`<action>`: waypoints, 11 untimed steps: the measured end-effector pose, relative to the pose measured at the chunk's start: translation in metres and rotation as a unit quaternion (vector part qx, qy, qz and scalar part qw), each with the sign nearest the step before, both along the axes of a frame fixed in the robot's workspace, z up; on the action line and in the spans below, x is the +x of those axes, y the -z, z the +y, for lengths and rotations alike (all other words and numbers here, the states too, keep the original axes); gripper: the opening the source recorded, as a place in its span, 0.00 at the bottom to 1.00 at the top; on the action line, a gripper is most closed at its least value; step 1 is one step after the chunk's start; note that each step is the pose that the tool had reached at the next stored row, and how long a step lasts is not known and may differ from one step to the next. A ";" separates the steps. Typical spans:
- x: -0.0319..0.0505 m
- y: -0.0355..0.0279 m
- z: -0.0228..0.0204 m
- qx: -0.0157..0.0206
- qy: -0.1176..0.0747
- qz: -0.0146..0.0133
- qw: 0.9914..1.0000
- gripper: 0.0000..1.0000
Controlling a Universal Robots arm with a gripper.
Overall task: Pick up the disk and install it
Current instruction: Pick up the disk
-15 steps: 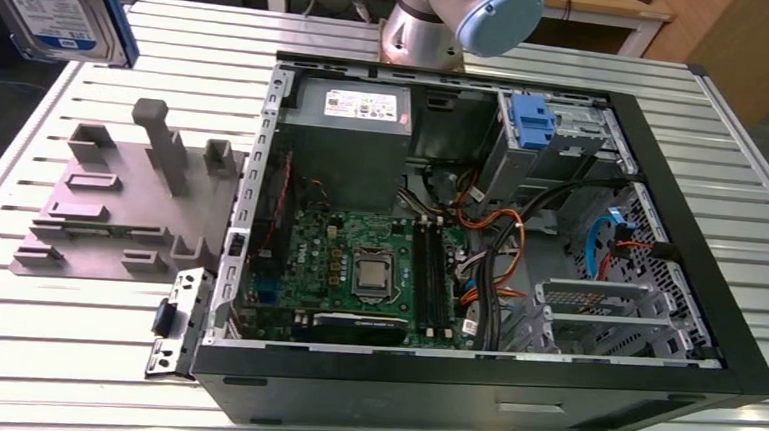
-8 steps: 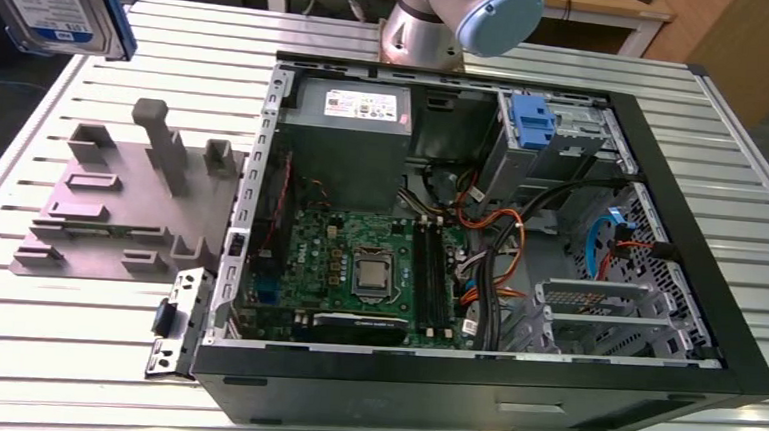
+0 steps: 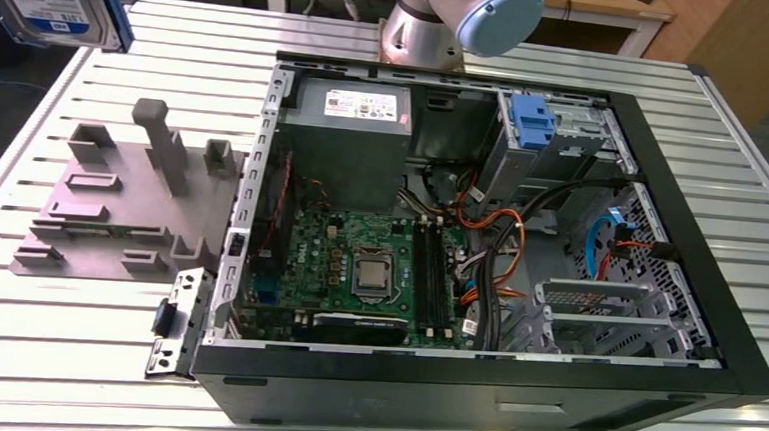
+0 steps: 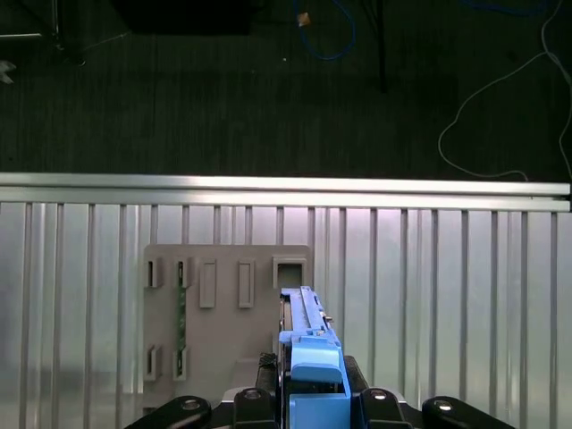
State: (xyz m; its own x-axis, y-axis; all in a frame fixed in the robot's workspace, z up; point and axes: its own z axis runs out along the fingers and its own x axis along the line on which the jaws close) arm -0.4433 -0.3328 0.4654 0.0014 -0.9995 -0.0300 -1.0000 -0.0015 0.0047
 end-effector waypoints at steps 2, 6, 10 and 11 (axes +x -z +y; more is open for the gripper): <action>0.0000 -0.0030 0.0000 0.000 0.000 0.000 1.000 0.36; 0.0000 -0.0079 0.0000 0.001 0.000 0.000 1.000 0.36; 0.0000 -0.0124 0.0000 0.001 0.000 0.000 1.000 0.36; 0.0000 -0.0135 0.0000 0.001 0.000 0.000 1.000 0.36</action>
State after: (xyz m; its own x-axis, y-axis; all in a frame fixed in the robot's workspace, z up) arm -0.4433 -0.3328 0.4789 0.0013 -0.9995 -0.0327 -1.0000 -0.0015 0.0049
